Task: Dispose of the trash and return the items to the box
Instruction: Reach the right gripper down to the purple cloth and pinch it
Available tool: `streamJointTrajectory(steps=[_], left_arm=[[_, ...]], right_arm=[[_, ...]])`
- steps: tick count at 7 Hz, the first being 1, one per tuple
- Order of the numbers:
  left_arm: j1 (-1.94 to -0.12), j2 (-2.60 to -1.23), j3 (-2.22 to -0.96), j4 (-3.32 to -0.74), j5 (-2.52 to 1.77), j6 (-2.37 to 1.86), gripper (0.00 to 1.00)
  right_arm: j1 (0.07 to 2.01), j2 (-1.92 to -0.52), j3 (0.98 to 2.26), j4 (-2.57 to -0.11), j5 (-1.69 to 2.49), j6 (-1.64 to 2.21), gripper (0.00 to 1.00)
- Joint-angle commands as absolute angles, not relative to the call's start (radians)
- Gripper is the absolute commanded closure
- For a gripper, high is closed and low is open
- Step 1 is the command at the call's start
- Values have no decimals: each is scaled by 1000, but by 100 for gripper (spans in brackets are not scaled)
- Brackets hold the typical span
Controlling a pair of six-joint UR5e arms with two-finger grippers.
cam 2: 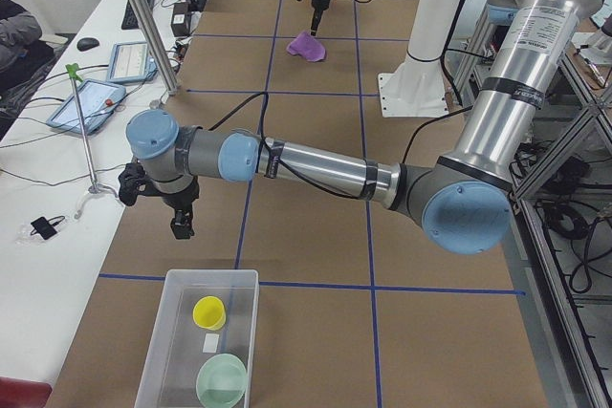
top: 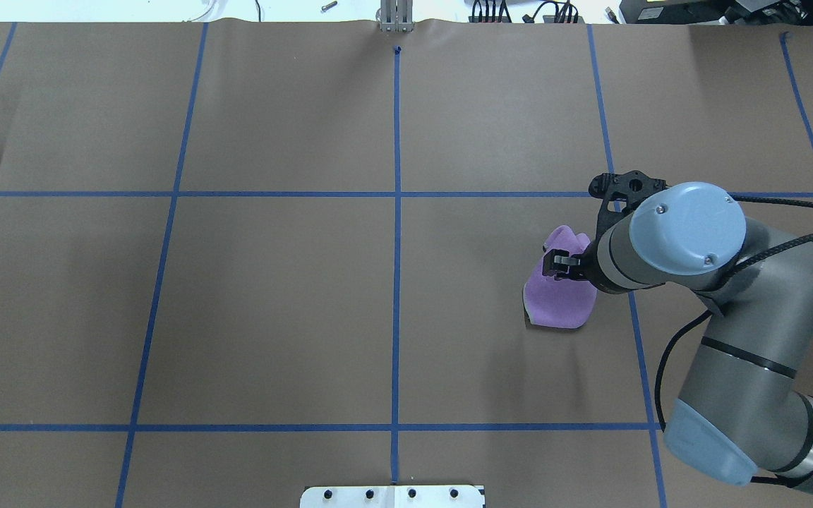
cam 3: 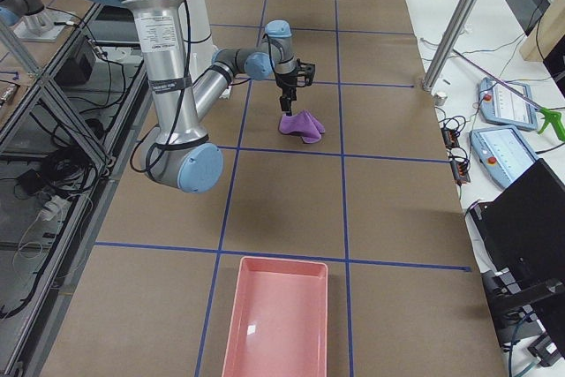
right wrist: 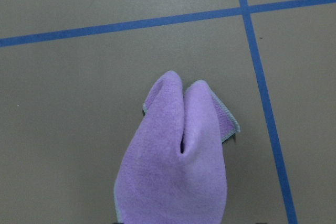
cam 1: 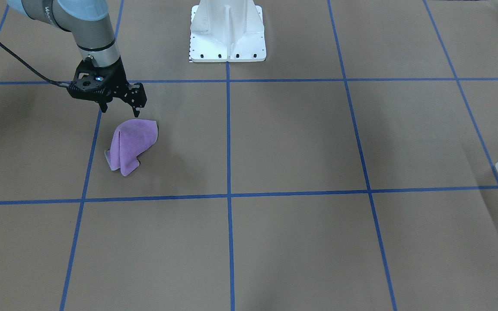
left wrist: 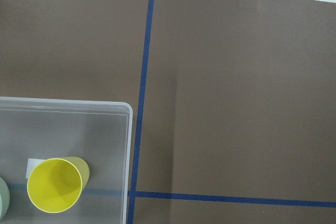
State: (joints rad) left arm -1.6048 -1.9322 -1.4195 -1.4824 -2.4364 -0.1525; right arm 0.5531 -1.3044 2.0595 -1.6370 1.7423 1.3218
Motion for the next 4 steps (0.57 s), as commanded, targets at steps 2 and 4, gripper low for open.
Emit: streamJointTrajectory(steps=[2, 4], left_arm=[[-1601, -1930, -1420, -1483, -2436, -152, 1], [-1600, -1930, -1422, -1483, -2436, -152, 1]], right_arm=[[561, -1279, 1996, -1637, 1684, 1319, 43], [569, -1273, 1968, -1635, 1660, 1315, 51]])
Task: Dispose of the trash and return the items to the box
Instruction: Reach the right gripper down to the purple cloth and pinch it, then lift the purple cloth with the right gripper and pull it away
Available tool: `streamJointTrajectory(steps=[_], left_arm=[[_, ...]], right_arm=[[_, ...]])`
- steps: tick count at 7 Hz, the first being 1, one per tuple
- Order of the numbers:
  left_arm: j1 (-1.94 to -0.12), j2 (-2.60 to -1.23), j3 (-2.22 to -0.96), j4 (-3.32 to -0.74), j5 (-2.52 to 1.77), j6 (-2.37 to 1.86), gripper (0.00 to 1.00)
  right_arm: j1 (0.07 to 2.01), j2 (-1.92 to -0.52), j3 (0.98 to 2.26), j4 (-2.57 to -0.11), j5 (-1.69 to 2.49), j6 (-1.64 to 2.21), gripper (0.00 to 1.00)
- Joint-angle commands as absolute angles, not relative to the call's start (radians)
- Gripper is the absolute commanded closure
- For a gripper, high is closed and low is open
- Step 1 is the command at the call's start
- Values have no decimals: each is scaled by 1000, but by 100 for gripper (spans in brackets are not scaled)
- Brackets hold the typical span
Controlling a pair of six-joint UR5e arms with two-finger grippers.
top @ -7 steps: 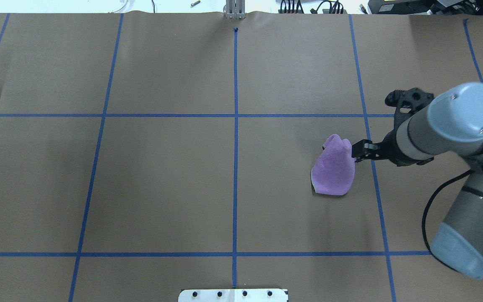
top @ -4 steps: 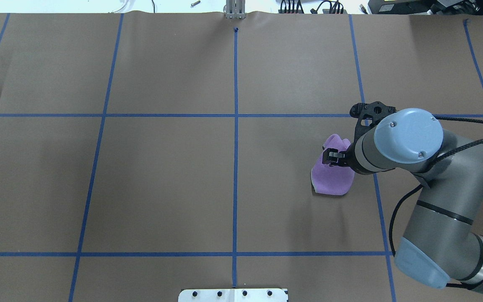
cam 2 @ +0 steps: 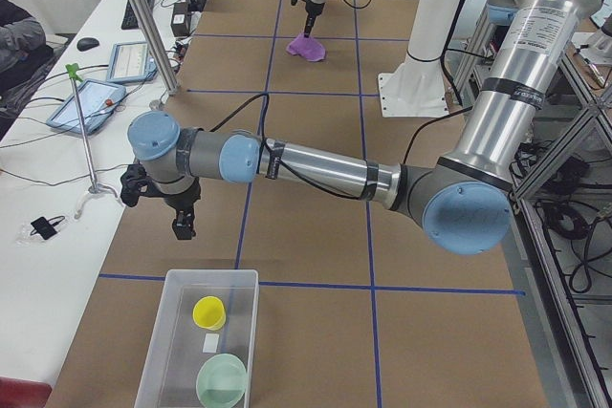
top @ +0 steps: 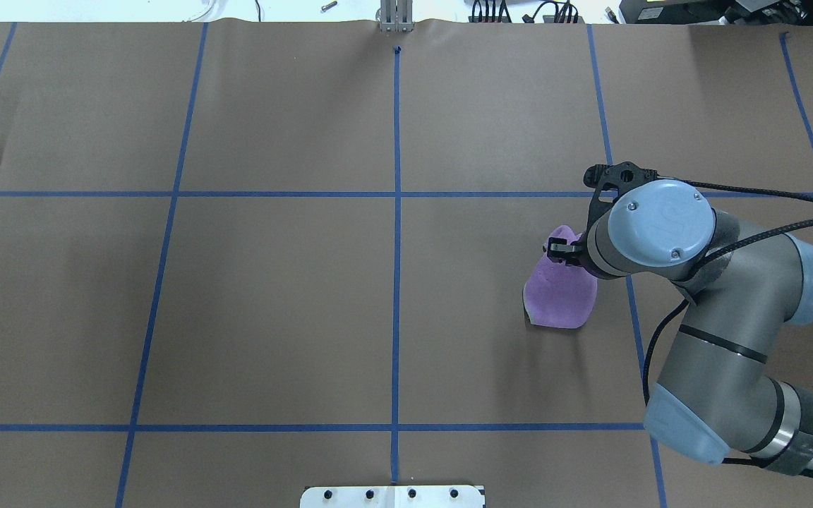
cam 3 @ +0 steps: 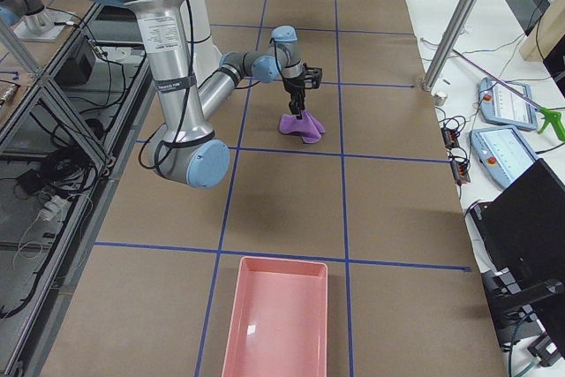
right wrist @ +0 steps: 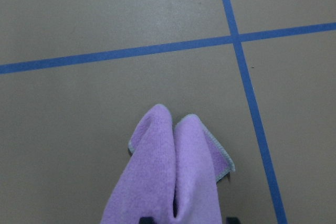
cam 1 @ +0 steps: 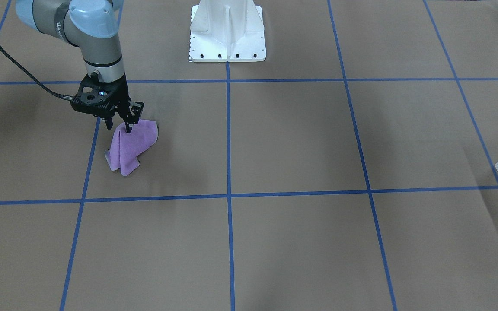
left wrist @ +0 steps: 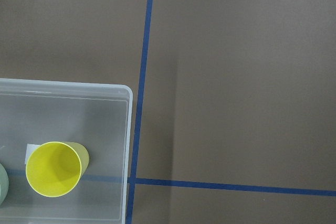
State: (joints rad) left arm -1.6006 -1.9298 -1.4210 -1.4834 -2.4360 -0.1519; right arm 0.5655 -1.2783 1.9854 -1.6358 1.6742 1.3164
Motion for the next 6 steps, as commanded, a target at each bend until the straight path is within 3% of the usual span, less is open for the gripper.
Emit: streamJointTrajectory(steps=[1, 4, 6], left_arm=[[-1600, -1930, -1422, -1483, -2436, -152, 1], [-1598, -1930, -1422, -1483, -2436, -152, 2], [-1597, -1930, -1422, -1483, -2437, -153, 1]], right_arm=[[572, -1258, 1968, -1637, 1660, 1319, 100], [613, -1236, 1980, -1638, 1673, 1298, 100], [739, -1258, 2008, -1654, 1780, 1138, 100]])
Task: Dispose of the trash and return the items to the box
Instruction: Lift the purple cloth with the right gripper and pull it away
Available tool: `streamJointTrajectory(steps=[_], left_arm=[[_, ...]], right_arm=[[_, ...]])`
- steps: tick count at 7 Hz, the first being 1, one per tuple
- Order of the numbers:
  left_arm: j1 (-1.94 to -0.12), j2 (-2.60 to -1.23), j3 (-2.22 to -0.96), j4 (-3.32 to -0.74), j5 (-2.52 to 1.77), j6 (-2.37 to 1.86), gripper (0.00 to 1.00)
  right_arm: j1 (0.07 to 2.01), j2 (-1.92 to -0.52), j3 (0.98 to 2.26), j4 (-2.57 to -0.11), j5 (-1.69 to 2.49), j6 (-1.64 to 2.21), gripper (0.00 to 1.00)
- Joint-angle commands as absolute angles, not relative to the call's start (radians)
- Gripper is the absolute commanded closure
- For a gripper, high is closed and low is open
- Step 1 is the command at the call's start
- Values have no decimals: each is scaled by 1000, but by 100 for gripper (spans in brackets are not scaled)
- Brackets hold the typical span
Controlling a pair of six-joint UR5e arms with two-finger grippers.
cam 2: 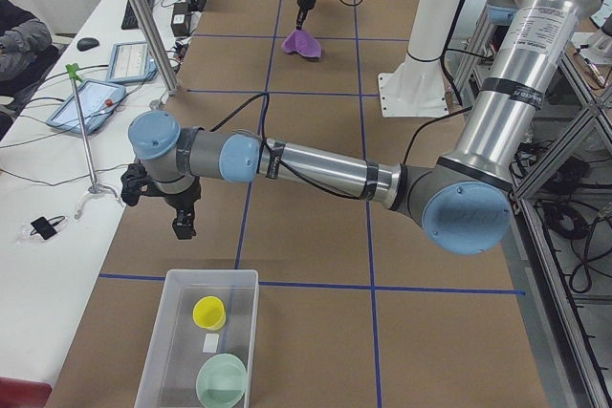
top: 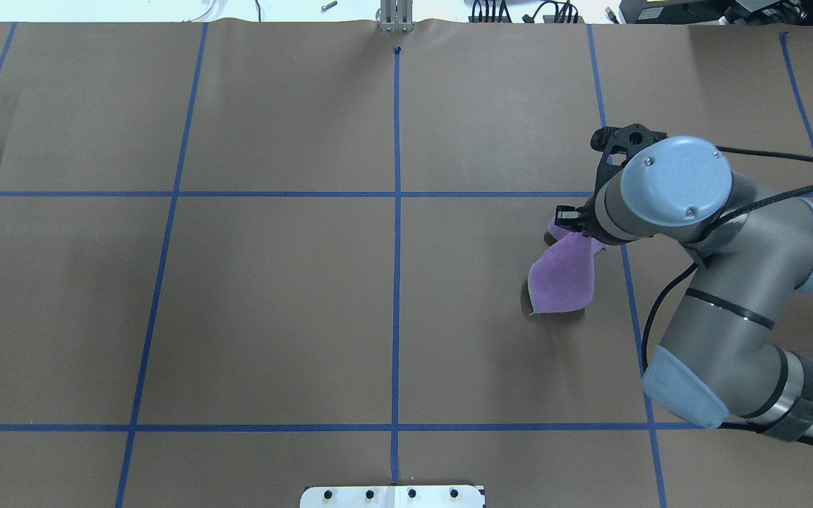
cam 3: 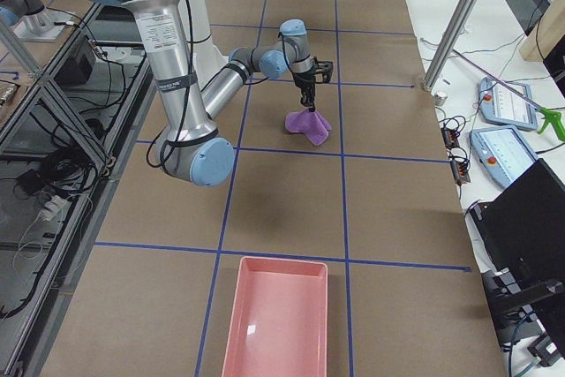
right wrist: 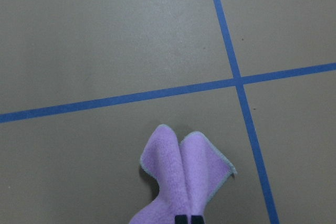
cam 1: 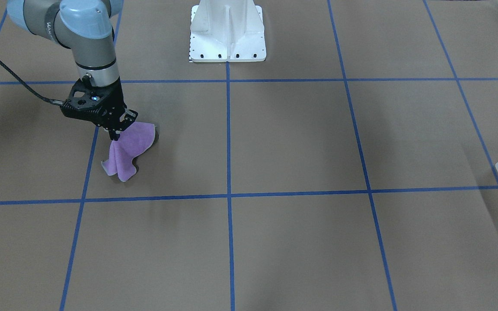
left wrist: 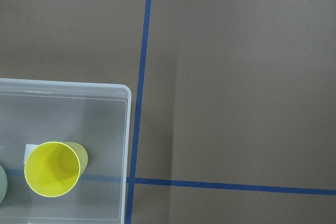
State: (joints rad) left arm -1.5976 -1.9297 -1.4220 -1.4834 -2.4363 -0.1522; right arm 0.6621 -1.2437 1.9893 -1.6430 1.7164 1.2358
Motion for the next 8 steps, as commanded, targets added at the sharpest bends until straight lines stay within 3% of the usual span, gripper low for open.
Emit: streamJointTrajectory(steps=[1, 5, 8], left_arm=[[-1597, -1924, -1424, -1486, -2437, -155, 1], [-1585, -1922, -1425, -1489, -2437, -160, 1], [-1571, -1916, -1425, -1503, -2437, -160, 1]], right_arm=[[818, -1308, 2023, -1654, 1852, 1027, 100], [1345, -1575, 2020, -1669, 2185, 264, 100], [1636, -1638, 1984, -1897, 2217, -318, 100]])
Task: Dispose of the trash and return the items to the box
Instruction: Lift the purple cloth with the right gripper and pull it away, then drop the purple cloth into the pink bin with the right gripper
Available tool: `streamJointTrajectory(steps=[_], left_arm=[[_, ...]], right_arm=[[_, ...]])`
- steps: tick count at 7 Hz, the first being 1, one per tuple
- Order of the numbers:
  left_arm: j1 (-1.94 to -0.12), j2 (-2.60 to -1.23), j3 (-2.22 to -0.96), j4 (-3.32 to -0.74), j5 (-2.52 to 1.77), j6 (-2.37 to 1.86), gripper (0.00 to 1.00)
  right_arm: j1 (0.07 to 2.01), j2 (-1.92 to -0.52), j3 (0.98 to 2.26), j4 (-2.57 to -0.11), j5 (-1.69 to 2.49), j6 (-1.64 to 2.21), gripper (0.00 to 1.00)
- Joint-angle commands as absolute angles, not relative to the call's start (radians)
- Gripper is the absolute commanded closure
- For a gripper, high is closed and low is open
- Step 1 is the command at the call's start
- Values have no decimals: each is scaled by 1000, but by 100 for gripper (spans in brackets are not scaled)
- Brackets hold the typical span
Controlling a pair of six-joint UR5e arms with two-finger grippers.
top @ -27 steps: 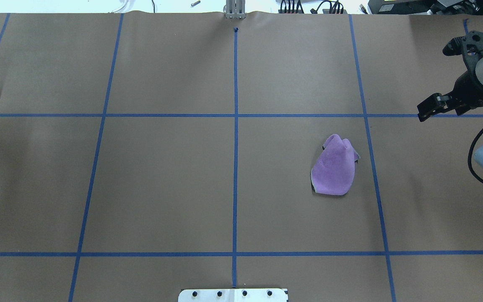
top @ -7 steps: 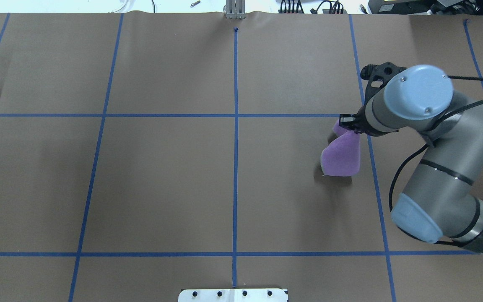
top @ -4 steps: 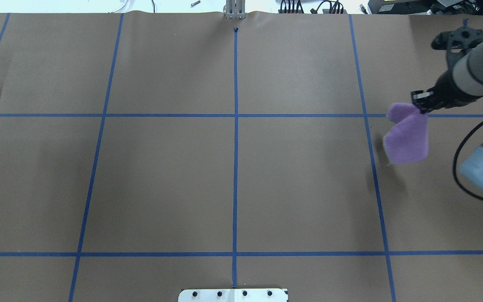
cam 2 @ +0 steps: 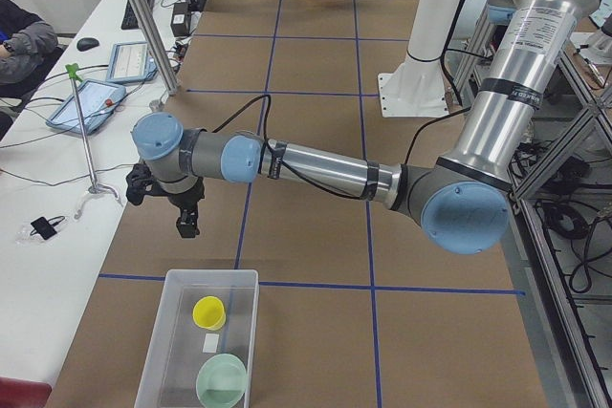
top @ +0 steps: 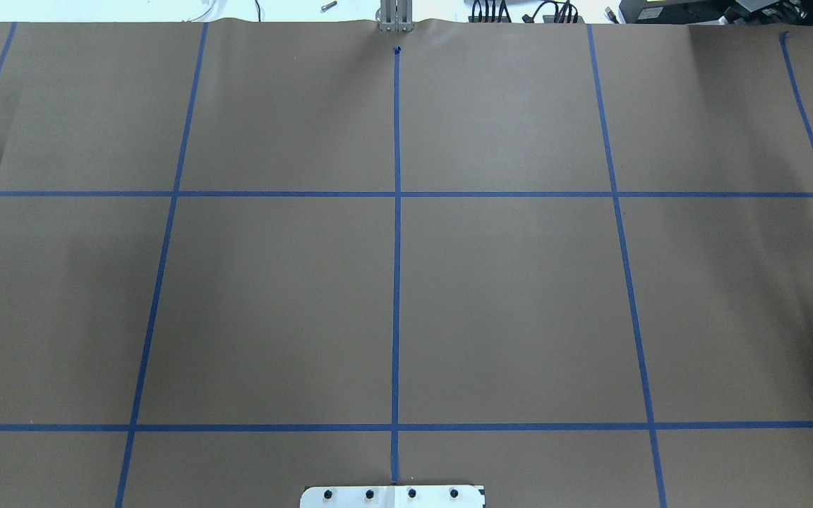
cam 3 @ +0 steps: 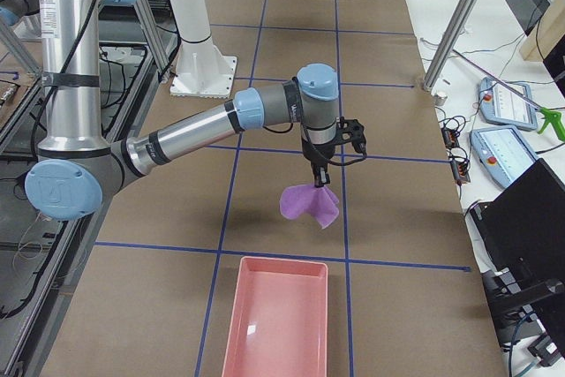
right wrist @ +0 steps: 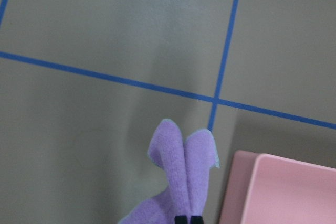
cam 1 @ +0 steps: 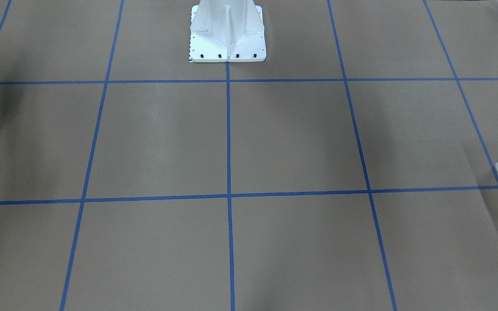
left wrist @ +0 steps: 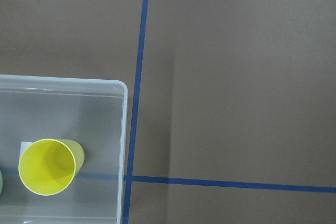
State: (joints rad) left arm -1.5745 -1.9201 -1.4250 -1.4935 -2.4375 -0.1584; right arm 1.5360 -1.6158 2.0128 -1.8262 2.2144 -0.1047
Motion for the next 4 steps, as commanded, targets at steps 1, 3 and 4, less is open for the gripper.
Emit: streamJointTrajectory(steps=[1, 3, 4], left_arm=[[-1571, -1916, -1425, -1505, -2437, -161, 1], [-1571, -1898, -1427, -1532, -2437, -163, 1], [-1569, -1890, -1427, -1540, -2437, -163, 1]], right_arm=[[1675, -1669, 1909, -1882, 2215, -425, 100], [1739, -1702, 1800, -1844, 2186, -538, 100], [1738, -1721, 1755, -1833, 2133, -534, 100]])
